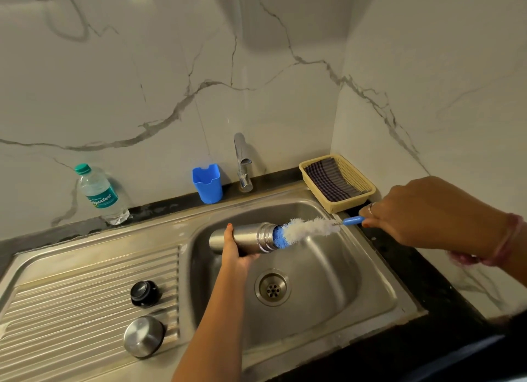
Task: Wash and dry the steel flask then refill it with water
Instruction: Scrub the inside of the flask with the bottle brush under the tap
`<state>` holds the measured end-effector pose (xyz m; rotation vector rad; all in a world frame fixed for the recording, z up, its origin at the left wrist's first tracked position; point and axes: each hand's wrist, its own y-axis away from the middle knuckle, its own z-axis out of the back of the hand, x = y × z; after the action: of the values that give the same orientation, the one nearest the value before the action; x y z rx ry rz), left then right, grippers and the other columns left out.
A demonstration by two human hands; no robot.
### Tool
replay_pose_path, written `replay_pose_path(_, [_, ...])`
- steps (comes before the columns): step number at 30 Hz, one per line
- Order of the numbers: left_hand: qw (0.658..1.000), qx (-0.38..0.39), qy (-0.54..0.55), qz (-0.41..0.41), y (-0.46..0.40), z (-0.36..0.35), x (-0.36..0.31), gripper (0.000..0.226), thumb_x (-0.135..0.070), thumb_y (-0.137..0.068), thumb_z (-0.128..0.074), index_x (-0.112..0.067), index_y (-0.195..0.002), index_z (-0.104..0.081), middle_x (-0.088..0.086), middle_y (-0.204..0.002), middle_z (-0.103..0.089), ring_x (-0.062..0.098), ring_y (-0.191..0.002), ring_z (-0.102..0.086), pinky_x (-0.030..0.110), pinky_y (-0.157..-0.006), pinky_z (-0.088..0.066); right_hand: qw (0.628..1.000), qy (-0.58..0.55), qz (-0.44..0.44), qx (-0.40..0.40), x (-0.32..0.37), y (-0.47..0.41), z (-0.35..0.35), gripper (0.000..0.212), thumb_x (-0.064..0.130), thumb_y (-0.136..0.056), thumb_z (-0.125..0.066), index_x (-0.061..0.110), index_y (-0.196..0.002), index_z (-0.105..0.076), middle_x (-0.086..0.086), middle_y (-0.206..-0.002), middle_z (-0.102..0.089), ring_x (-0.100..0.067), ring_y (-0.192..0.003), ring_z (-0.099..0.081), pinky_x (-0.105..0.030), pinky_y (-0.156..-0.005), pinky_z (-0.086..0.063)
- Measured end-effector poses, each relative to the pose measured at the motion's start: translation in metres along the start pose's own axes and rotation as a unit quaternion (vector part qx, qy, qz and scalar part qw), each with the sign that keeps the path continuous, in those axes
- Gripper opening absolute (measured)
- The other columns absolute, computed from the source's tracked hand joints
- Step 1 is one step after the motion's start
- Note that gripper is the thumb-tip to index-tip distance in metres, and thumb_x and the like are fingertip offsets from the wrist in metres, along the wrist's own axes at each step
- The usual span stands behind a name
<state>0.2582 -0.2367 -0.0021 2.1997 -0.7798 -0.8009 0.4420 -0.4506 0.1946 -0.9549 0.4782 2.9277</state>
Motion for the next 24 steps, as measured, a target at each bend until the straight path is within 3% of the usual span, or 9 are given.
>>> replay_pose_path(4, [1.0,-0.004,-0.026,-0.003,-0.006,0.006,0.006,0.071,-0.027,-0.087,-0.074,-0.01,-0.145,-0.036,0.019,-0.123,-0.057,0.037,-0.123,-0.056,0.06,-0.106,-0.042,0.999,-0.028,-0.007,0.021,0.002,0.007,0.003,0.033,0.045,-0.102,-0.016,0.029,-0.1,-0.045,0.009,-0.066,-0.034,-0.007,-0.051,-0.033,-0.015,-0.05,-0.025])
replay_pose_path(10, [0.999,-0.006,-0.041,0.005,-0.009,0.01,0.015,0.063,-0.027,-0.091,-0.071,-0.01,-0.142,-0.039,0.019,-0.12,-0.057,0.037,-0.126,-0.054,0.059,-0.109,-0.039,0.999,-0.015,0.005,0.028,0.0,0.01,0.0,0.039,0.043,-0.102,-0.018,0.026,-0.116,-0.05,0.009,-0.066,-0.032,-0.006,-0.052,-0.032,-0.017,-0.05,-0.024])
replay_pose_path(14, [0.999,-0.007,-0.047,0.021,-0.007,0.009,0.018,0.058,-0.027,-0.091,-0.07,-0.009,-0.138,-0.041,0.019,-0.131,-0.056,0.037,-0.127,-0.053,0.059,-0.106,-0.04,0.999,0.004,0.022,0.032,0.005,0.012,0.001,0.039,0.04,-0.103,-0.018,0.022,-0.119,-0.049,0.008,-0.065,-0.028,-0.007,-0.051,-0.028,-0.018,-0.049,-0.02])
replay_pose_path(18, [0.998,-0.008,-0.052,0.036,-0.009,0.011,0.021,0.052,-0.028,-0.092,-0.069,-0.01,-0.132,-0.042,0.02,-0.119,-0.056,0.037,-0.126,-0.053,0.059,-0.099,-0.041,0.999,0.012,0.027,0.027,0.006,0.013,0.0,0.039,0.039,-0.104,-0.017,0.021,-0.12,-0.048,0.007,-0.064,-0.027,-0.008,-0.05,-0.027,-0.02,-0.047,-0.016])
replay_pose_path(21, [0.997,-0.013,-0.066,0.029,-0.012,0.012,0.022,0.054,-0.028,-0.091,-0.069,-0.009,-0.134,-0.042,0.02,-0.115,-0.056,0.038,-0.121,-0.056,0.06,-0.093,-0.043,0.999,-0.005,0.022,0.022,0.009,0.015,-0.001,0.038,0.039,-0.104,-0.019,0.022,-0.12,-0.049,0.007,-0.064,-0.028,-0.007,-0.05,-0.027,-0.019,-0.047,-0.02])
replay_pose_path(24, [0.998,-0.013,-0.064,0.018,-0.015,0.012,0.024,0.05,-0.027,-0.09,-0.069,-0.01,-0.128,-0.041,0.02,-0.103,-0.058,0.037,-0.101,-0.059,0.059,-0.09,-0.043,0.999,-0.03,0.015,0.022,0.007,0.015,-0.002,0.036,0.039,-0.104,-0.02,0.023,-0.113,-0.05,0.008,-0.064,-0.031,-0.007,-0.051,-0.029,-0.018,-0.05,-0.025])
